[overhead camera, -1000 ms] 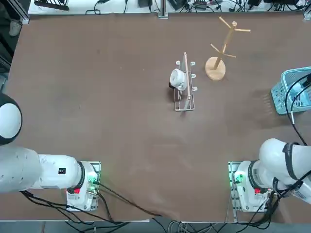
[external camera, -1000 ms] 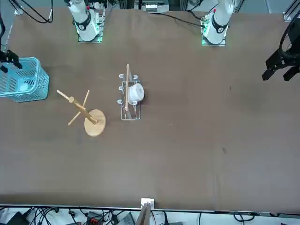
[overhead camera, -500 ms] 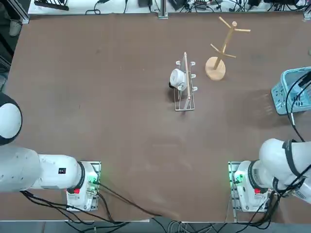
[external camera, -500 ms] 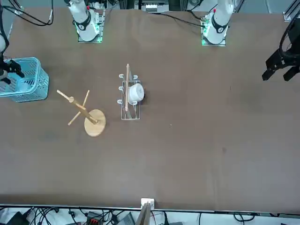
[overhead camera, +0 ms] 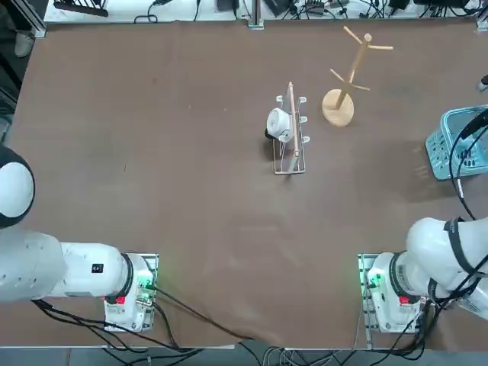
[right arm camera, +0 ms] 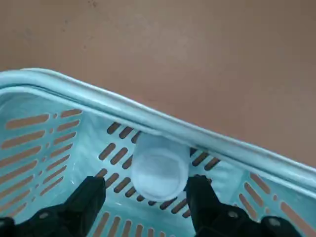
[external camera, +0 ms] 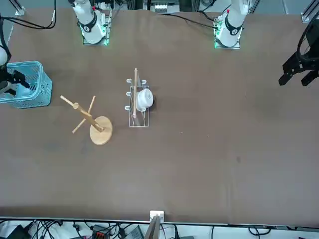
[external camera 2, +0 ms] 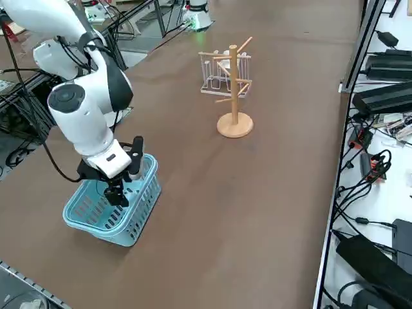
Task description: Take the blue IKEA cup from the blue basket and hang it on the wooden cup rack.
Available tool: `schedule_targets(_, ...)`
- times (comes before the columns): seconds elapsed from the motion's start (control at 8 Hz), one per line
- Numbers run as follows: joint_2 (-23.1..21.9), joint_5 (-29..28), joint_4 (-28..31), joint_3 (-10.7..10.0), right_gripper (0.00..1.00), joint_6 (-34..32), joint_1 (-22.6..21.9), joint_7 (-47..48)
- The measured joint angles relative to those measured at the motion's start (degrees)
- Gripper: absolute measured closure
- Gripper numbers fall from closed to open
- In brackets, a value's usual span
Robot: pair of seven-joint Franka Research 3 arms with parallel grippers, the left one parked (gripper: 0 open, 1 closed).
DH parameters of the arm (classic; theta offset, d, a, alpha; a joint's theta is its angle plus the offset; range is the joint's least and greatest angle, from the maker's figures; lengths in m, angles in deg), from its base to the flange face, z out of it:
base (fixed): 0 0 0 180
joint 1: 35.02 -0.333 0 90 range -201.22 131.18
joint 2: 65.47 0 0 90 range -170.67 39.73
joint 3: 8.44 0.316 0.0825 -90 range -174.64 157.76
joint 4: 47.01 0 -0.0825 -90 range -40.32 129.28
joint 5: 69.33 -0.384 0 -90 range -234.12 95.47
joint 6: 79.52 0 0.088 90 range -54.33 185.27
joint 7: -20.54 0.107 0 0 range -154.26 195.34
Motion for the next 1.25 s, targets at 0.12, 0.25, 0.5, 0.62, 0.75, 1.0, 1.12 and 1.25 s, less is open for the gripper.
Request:
schedule_targets(0.12,0.8,-0.39,-0.23,0.0,0.0,0.1,0.0,-0.01)
schedule_targets(0.25,1.8,-0.47,-0.85,0.0,0.0,0.13,0.0,-0.01)
schedule_targets(0.5,3.99,-0.49,-2.29,-0.01,0.0,0.29,0.03,-0.02)
schedule_targets(0.62,4.78,-0.51,-2.8,-0.02,0.0,0.43,0.05,-0.03)
schedule_targets(0.75,5.17,-0.53,-3.06,-0.02,0.0,0.52,0.06,-0.03)
schedule_targets(1.0,5.59,-0.58,-3.13,-0.03,0.0,0.55,0.08,-0.04)
schedule_targets(1.12,6.09,-0.63,-3.14,-0.06,0.0,0.78,0.13,-0.04)
schedule_targets(1.25,6.5,-0.68,-3.25,-0.09,0.0,1.01,0.18,-0.04)
